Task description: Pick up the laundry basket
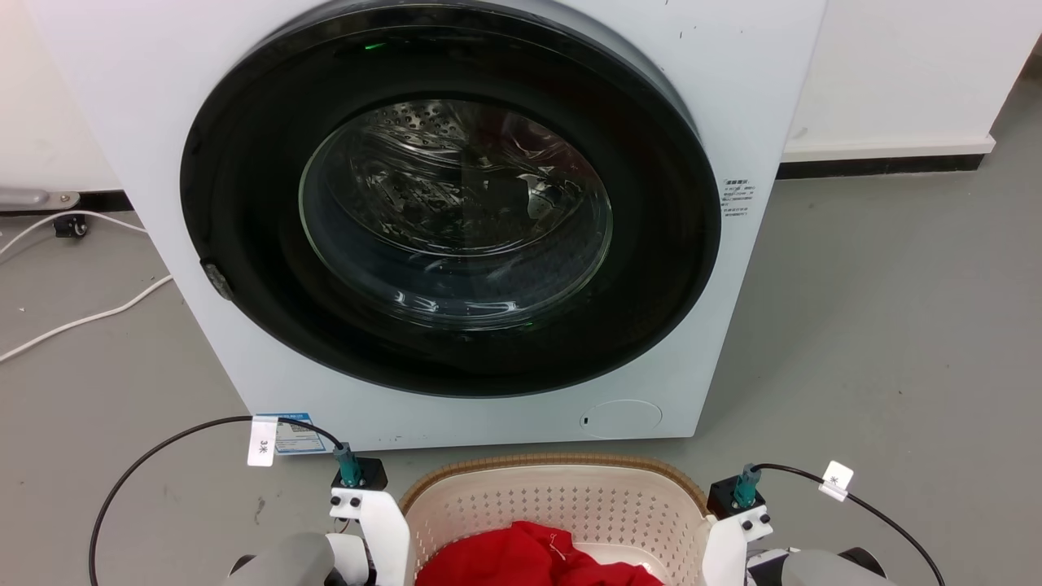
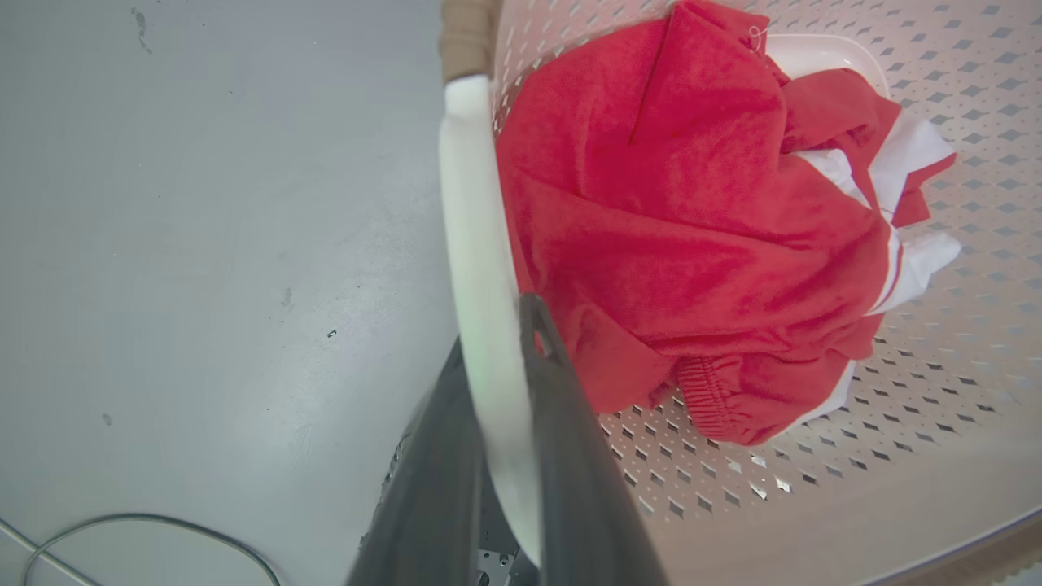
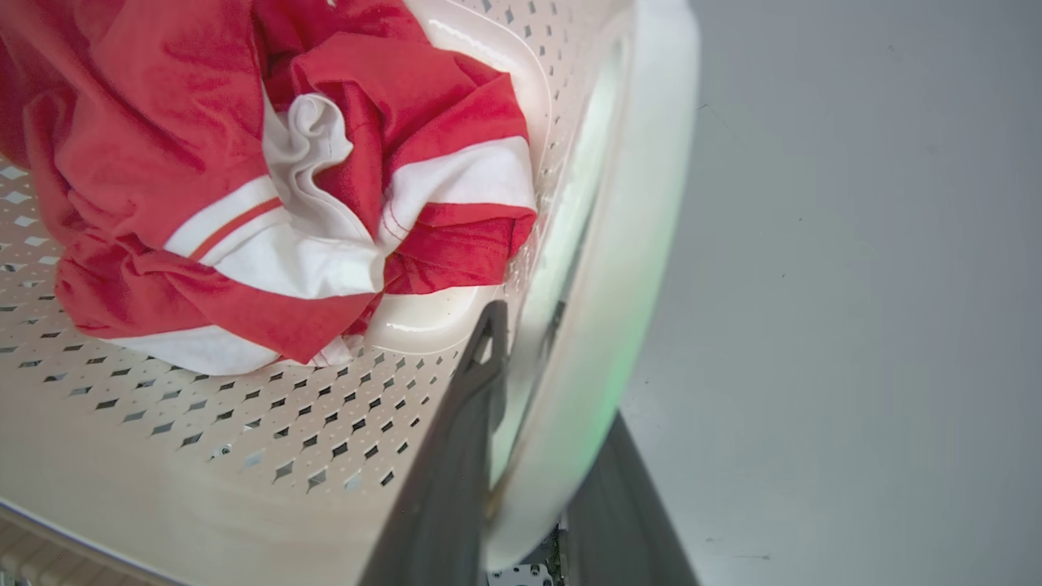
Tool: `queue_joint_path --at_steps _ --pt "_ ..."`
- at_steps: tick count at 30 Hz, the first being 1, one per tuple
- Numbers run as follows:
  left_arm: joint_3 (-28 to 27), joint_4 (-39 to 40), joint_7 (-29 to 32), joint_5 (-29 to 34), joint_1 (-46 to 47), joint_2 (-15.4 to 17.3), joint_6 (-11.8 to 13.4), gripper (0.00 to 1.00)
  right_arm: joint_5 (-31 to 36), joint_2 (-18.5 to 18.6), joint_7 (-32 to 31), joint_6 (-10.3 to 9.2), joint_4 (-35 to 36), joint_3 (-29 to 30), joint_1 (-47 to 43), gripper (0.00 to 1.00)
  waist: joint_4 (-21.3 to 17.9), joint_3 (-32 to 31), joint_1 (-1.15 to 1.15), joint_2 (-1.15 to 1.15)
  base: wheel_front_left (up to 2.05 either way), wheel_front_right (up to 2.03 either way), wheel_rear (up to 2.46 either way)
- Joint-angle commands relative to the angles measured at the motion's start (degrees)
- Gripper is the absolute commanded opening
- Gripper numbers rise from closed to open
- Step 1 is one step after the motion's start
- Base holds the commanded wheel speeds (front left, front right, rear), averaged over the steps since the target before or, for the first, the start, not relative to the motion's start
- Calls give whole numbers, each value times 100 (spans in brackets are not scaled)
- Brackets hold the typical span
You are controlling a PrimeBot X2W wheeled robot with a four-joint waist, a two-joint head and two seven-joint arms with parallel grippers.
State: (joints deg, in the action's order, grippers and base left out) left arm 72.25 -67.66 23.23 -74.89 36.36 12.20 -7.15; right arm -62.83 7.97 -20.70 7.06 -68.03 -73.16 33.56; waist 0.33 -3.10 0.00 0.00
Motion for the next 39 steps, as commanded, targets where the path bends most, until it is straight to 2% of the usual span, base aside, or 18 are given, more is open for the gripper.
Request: queue_joint_path --at_steps 1,39 --pt "12 70 -50 -20 130 -80 -55 0 9 -111 -15 80 65 -44 -58 0 -1 0 0 0 0 0 0" --pt "62 70 -55 -59 7 -64 -56 0 47 -115 -7 80 52 -44 -158 0 -12 -71 0 0 0 0 0"
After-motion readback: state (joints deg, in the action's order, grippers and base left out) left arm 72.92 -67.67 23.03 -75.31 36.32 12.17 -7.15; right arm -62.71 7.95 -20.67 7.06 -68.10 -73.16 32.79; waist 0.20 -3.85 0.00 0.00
